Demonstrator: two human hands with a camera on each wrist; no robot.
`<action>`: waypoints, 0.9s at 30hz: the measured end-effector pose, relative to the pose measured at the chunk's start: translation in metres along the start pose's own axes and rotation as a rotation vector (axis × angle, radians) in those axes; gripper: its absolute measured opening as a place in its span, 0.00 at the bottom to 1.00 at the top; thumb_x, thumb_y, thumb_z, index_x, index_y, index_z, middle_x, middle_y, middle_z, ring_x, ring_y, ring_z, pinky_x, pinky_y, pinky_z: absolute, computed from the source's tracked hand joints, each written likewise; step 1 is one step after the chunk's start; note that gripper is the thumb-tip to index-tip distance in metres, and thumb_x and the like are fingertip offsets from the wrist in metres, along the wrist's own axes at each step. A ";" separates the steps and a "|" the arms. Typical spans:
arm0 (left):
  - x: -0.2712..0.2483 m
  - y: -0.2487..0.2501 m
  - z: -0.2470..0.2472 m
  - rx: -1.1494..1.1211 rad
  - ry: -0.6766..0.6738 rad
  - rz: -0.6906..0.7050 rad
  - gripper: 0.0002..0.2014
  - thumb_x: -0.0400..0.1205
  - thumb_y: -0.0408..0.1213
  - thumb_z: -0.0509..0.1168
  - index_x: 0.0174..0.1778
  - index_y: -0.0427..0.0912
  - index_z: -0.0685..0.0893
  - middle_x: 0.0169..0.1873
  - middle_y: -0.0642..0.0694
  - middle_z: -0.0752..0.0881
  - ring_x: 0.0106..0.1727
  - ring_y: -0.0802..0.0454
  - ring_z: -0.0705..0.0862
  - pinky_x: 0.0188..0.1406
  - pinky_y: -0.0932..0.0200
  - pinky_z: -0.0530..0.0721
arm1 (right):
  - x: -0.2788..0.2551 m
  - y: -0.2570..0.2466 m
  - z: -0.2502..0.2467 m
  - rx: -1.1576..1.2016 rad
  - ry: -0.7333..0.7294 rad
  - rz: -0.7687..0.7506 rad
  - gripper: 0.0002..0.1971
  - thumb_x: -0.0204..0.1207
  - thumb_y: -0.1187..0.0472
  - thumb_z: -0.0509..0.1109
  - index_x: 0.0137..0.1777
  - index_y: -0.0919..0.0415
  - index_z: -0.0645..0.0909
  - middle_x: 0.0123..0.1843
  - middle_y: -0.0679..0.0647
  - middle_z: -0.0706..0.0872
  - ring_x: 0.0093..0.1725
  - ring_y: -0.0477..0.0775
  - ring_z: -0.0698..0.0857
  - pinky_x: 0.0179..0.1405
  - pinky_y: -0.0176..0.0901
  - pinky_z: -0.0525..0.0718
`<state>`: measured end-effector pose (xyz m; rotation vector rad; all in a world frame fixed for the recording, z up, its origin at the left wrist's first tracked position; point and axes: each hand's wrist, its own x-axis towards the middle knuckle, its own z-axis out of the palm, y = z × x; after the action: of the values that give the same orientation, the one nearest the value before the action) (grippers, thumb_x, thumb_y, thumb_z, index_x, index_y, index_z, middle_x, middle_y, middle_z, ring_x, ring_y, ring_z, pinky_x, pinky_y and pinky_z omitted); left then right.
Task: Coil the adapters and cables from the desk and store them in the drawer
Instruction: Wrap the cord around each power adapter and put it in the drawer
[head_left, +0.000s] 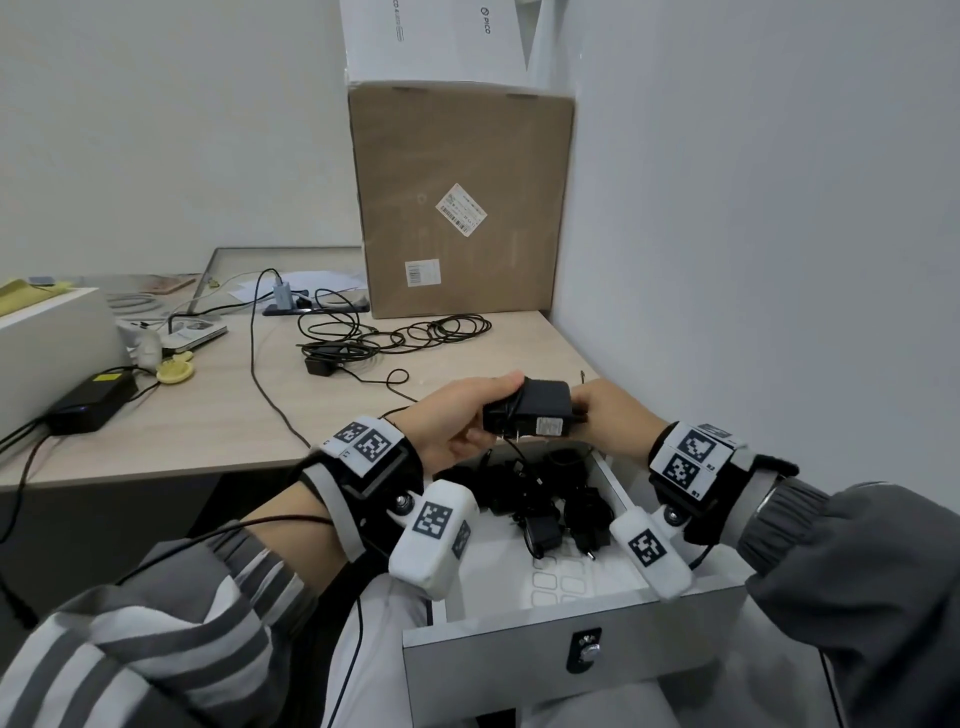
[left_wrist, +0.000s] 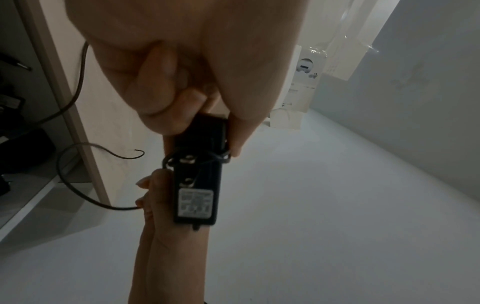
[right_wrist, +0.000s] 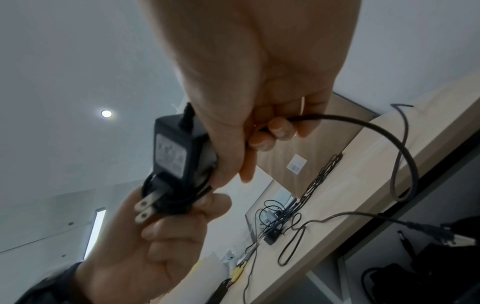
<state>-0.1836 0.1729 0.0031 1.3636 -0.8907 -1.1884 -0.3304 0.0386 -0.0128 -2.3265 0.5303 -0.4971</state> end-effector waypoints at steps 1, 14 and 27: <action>-0.001 0.000 -0.002 0.067 -0.020 -0.014 0.12 0.84 0.50 0.62 0.42 0.44 0.78 0.30 0.49 0.78 0.16 0.61 0.62 0.09 0.72 0.51 | 0.000 0.002 -0.003 -0.038 -0.001 0.020 0.06 0.71 0.68 0.75 0.34 0.59 0.86 0.24 0.38 0.81 0.26 0.33 0.75 0.33 0.33 0.73; 0.039 -0.033 -0.007 0.695 0.475 -0.043 0.26 0.80 0.58 0.63 0.56 0.35 0.77 0.43 0.38 0.84 0.38 0.41 0.81 0.35 0.55 0.74 | 0.017 -0.023 0.018 0.017 0.288 -0.042 0.11 0.79 0.58 0.68 0.40 0.61 0.88 0.28 0.48 0.81 0.30 0.42 0.75 0.35 0.39 0.72; 0.047 -0.019 -0.006 -0.317 0.555 0.065 0.19 0.88 0.50 0.54 0.38 0.40 0.68 0.27 0.46 0.64 0.10 0.59 0.60 0.13 0.74 0.57 | -0.007 -0.016 0.052 0.073 0.224 -0.054 0.12 0.82 0.64 0.62 0.58 0.58 0.86 0.31 0.29 0.82 0.34 0.29 0.78 0.37 0.22 0.70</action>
<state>-0.1694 0.1320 -0.0243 1.2941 -0.3314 -0.7938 -0.3068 0.0808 -0.0393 -2.2336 0.5447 -0.7964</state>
